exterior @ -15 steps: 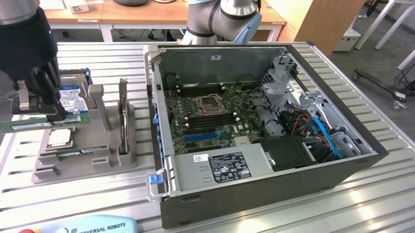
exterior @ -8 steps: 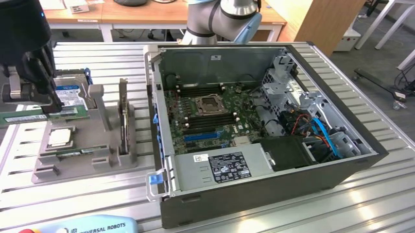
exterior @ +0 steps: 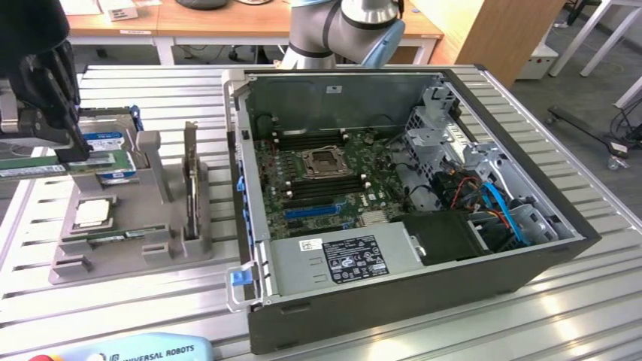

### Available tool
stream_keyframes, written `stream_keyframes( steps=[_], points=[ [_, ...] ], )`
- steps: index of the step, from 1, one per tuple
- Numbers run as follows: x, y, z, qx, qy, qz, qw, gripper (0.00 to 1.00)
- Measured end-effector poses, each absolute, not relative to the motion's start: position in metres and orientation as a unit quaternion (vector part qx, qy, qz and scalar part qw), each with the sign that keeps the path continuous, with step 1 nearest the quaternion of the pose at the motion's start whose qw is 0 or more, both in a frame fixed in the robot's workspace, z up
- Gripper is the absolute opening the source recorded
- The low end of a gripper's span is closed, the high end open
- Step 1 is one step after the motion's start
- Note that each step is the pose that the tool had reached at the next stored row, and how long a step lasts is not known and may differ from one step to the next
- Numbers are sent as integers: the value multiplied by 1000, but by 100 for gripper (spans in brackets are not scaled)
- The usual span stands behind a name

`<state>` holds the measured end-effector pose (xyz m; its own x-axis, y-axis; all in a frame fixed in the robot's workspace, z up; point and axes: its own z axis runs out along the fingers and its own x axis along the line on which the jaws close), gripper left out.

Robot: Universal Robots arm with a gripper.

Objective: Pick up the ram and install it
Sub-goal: 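Pick up the ram and move it above insertion slot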

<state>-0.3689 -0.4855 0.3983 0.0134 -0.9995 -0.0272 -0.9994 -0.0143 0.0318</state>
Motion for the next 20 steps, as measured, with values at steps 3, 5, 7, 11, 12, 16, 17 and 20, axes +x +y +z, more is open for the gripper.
stream_keyframes(
  steps=[3,5,7,11,12,16,17,20],
  points=[
    [-369,-485,405,712,-702,-20,1,11],
    [-369,-485,409,712,-702,-20,1,11],
    [-369,-485,410,712,-702,-20,1,11],
    [-369,-485,410,712,-702,-20,1,11],
    [-369,-485,410,712,-702,-20,1,11],
    [-364,-485,410,712,-702,-20,1,11],
    [-362,-485,410,712,-702,-20,1,11],
    [-356,-485,410,712,-702,-20,1,11]
  ],
)
